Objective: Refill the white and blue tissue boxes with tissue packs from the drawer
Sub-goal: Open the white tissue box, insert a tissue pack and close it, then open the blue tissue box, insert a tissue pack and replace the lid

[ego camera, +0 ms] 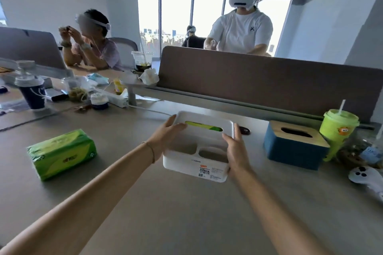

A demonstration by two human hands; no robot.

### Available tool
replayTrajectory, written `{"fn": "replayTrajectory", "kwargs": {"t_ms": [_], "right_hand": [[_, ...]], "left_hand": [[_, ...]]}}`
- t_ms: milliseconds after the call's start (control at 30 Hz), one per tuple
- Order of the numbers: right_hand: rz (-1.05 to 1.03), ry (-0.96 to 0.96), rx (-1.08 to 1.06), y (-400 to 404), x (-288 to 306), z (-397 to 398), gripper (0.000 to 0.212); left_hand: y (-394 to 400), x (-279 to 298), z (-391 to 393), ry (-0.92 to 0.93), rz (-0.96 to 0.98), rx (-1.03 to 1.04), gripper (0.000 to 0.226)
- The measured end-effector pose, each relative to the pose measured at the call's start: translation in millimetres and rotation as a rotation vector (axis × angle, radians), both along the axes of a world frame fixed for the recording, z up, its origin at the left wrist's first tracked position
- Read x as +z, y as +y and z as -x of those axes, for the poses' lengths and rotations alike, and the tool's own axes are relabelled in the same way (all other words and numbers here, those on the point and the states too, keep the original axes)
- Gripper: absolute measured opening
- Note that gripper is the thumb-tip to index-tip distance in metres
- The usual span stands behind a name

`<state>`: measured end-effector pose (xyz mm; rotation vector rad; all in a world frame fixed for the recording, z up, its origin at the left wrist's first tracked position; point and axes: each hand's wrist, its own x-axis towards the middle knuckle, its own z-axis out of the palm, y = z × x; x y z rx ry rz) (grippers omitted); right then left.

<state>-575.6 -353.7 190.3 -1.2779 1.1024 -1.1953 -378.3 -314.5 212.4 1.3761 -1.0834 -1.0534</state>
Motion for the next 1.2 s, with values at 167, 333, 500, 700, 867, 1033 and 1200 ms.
{"fn": "replayTrajectory", "kwargs": {"t_ms": [167,333,500,700,867,1033,1200], "right_hand": [[-0.037,-0.046,0.070,-51.2,-4.6,-70.7,0.073],[-0.004,-0.060,0.091,-80.7,10.1,-132.0,0.084],[-0.026,-0.051,0.095,-123.1,-3.8,-171.4,0.095],[-0.058,-0.048,0.113,-161.0,-27.5,-196.7,0.105],[-0.016,-0.025,0.057,-168.6,-30.7,-203.1,0.099],[0.002,0.090,0.058,-158.8,-18.2,-196.1,0.095],[0.156,0.186,0.102,-118.2,3.3,-147.1,0.075]], "left_hand": [[-34.1,15.0,-68.5,0.037,0.006,0.031,0.048],[-84.9,11.5,-125.5,-0.004,-0.021,0.092,0.069],[-134.8,1.7,-164.6,-0.058,-0.094,0.123,0.075],[-173.2,-19.6,-191.8,-0.126,-0.098,0.129,0.078],[-180.9,-33.8,-194.4,-0.286,-0.055,0.215,0.095],[-164.6,-22.4,-175.2,-0.684,-0.065,0.277,0.061],[-132.4,-3.4,-124.9,-0.805,0.152,0.309,0.061]]}}
